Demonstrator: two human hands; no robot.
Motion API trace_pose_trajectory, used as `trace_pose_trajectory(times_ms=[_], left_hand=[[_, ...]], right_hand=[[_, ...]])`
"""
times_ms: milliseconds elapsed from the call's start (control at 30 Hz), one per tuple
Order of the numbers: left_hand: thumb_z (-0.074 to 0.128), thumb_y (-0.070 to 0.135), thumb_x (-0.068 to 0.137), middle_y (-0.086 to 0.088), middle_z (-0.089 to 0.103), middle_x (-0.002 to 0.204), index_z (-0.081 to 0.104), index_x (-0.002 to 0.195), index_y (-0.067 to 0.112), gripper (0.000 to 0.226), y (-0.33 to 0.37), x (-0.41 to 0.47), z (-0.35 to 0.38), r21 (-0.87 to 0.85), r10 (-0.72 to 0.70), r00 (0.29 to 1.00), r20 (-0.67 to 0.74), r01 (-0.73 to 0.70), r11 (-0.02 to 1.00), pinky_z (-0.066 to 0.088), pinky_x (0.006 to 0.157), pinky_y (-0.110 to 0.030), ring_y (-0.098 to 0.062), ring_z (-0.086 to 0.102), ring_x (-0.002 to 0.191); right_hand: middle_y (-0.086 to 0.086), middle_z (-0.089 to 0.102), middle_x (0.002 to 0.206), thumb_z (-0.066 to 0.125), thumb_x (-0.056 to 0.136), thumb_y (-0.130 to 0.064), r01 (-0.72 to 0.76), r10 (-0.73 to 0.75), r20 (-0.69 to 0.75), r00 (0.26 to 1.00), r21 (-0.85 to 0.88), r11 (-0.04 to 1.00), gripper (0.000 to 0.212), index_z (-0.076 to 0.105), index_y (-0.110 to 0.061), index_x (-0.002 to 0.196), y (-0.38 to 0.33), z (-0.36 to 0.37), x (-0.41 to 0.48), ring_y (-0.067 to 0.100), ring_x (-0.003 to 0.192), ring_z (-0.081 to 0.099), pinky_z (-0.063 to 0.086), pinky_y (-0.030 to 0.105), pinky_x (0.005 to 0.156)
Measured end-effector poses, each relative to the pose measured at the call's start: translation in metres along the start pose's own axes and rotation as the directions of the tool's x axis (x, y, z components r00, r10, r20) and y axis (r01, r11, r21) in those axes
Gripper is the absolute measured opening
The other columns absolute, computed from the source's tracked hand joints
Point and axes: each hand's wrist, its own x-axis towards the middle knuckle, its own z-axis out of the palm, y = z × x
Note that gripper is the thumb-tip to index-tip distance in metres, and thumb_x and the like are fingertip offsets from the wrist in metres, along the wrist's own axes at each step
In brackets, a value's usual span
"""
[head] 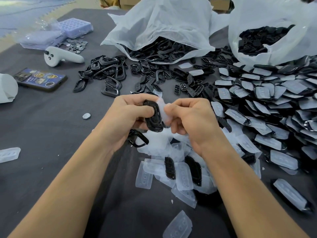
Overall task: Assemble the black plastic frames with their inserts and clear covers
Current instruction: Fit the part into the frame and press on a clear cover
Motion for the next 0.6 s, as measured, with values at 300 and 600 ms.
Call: trace_pose_trajectory(times_ms=[300,600], left_hand=[[0.066,-0.008,0.084,-0.007,0.079,0.077,0.084,0.083,0.021,0.035,0.0,0.001,0.003,-0.085,0.16,0.985,-0.061,-0.165,0.983,0.056,0.057,-0.022,-0.017,0.073,0.064],[0.069,-0.006,0.086,-0.018,0.079,0.091,0.069,0.132,0.03,0.058,-0.017,0.014,-0.003,0.199,-0.05,0.962,-0.267,0.106,0.974,0.056,0.062,-0.034,-0.025,0.066,0.064]], right_hand=[[0.008,0.061,0.056,0.063,0.093,-0.005,-0.284,0.299,0.046,0.953,0.477,0.832,0.027,0.067,-0.003,0.067,-0.006,-0.006,0.004,0.01,0.038,0.046,0.03,0.015,0.034],[0.01,0.071,0.069,0.06,0.102,-0.026,-0.045,0.123,-0.126,0.984,0.495,0.868,0.028,0.069,-0.007,0.084,-0.006,-0.013,0.006,0.017,0.053,0.064,0.045,0.019,0.046]])
